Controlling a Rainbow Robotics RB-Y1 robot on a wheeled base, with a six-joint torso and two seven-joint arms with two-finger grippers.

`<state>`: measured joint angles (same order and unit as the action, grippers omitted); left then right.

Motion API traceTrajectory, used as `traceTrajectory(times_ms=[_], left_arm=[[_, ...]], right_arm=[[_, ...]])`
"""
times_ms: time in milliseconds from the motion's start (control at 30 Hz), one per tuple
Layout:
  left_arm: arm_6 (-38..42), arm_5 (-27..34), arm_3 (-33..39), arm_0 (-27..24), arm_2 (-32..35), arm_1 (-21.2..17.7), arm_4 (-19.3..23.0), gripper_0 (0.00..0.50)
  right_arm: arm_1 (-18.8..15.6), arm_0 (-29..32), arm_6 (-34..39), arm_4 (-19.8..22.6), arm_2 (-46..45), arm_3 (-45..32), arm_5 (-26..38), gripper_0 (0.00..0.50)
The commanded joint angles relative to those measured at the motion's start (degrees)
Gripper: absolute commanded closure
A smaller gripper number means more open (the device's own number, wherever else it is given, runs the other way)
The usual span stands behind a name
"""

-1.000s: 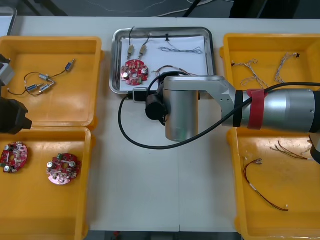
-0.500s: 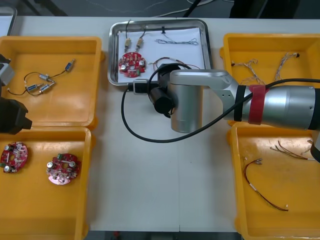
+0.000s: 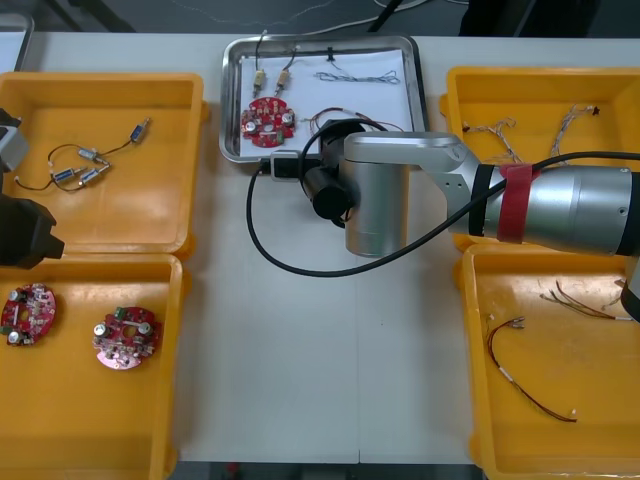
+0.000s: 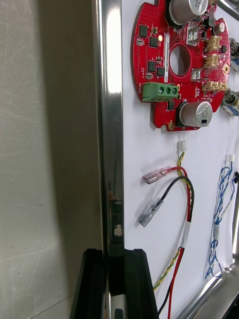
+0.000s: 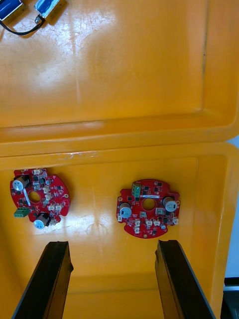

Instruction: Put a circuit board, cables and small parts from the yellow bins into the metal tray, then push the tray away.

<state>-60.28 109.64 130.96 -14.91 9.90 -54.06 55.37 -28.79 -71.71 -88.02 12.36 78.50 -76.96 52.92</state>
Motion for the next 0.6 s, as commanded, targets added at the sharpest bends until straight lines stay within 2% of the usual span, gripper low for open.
traceTrajectory(times_ms=[33, 100, 133, 600], left_arm=[[-3.79, 0.36, 1.49, 1.11, 1.79, -2.54, -0.09, 0.000], [-3.79, 0.36, 1.49, 1.11, 1.79, -2.54, -0.09, 0.000], [-3.79, 0.36, 1.49, 1.11, 1.79, -2.54, -0.09, 0.000], [-3.79, 0.36, 1.49, 1.11, 1.79, -2.54, -0.09, 0.000]], right_arm=[[-0.39, -3.26, -1.45, -0.58, 0.16, -0.21, -0.54, 0.164], [-0.22, -3.26, -1.72, -0.58, 0.25, -0.12, -0.54, 0.049], [-0.22, -3.26, -1.98, -0.58, 0.25, -0.12, -0.54, 0.008], [-0.22, -3.17, -4.00, -0.32, 0.25, -3.55, 1.49, 0.000]])
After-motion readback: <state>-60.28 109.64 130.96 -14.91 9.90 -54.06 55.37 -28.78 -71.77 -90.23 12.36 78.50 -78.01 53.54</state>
